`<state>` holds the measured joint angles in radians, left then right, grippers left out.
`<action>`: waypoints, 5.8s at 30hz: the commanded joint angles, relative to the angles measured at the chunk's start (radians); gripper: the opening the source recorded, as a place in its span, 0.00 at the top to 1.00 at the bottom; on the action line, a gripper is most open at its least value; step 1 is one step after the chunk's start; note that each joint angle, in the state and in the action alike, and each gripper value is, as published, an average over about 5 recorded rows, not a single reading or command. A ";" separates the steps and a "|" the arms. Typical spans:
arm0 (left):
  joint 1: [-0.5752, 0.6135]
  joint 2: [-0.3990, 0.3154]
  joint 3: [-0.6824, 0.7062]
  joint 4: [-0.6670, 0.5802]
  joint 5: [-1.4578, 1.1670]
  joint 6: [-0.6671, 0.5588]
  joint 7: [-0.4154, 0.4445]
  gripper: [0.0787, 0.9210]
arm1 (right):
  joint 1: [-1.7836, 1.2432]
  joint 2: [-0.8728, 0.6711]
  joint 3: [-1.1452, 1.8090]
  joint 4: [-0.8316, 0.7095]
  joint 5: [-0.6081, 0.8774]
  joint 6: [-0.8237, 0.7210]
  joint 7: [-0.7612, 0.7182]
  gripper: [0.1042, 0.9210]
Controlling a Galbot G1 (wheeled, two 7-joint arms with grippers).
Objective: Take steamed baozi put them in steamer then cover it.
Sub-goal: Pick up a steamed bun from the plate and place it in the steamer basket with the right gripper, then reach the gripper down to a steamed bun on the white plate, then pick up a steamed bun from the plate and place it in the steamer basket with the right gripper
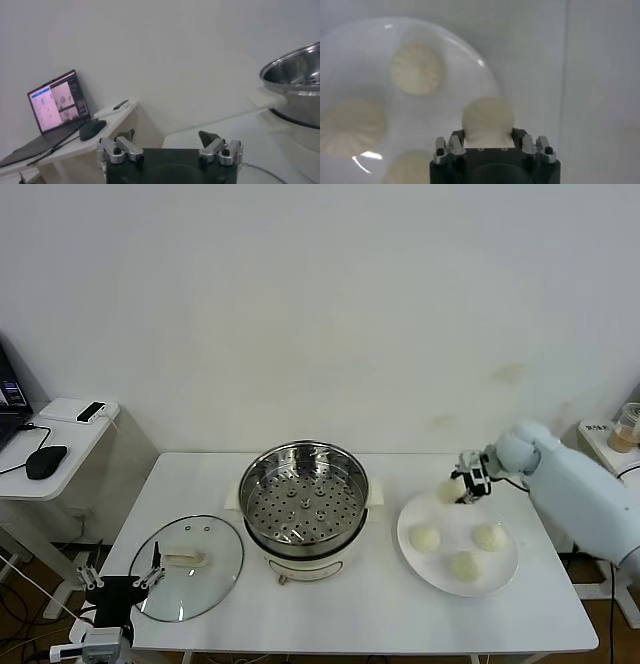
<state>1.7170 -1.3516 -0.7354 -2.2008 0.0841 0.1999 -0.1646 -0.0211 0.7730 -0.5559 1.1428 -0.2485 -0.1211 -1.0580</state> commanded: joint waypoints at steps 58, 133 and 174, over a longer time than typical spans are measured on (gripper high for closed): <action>0.019 0.027 -0.101 -0.013 -0.033 0.010 0.014 0.12 | 0.416 0.673 -0.664 -0.270 -0.152 0.625 0.224 0.37; -0.013 0.091 -0.153 -0.014 -0.074 0.042 0.081 0.12 | -0.126 -0.026 -0.188 0.216 0.107 -0.230 0.049 0.12; -0.031 0.108 -0.150 -0.026 -0.084 0.046 0.078 0.12 | 0.234 -0.159 -0.298 0.308 0.233 -0.256 0.003 0.42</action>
<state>1.6865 -1.2505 -0.8856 -2.2243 0.0024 0.2447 -0.0878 0.0219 0.6729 -0.8101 1.4066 -0.0863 -0.3739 -1.0419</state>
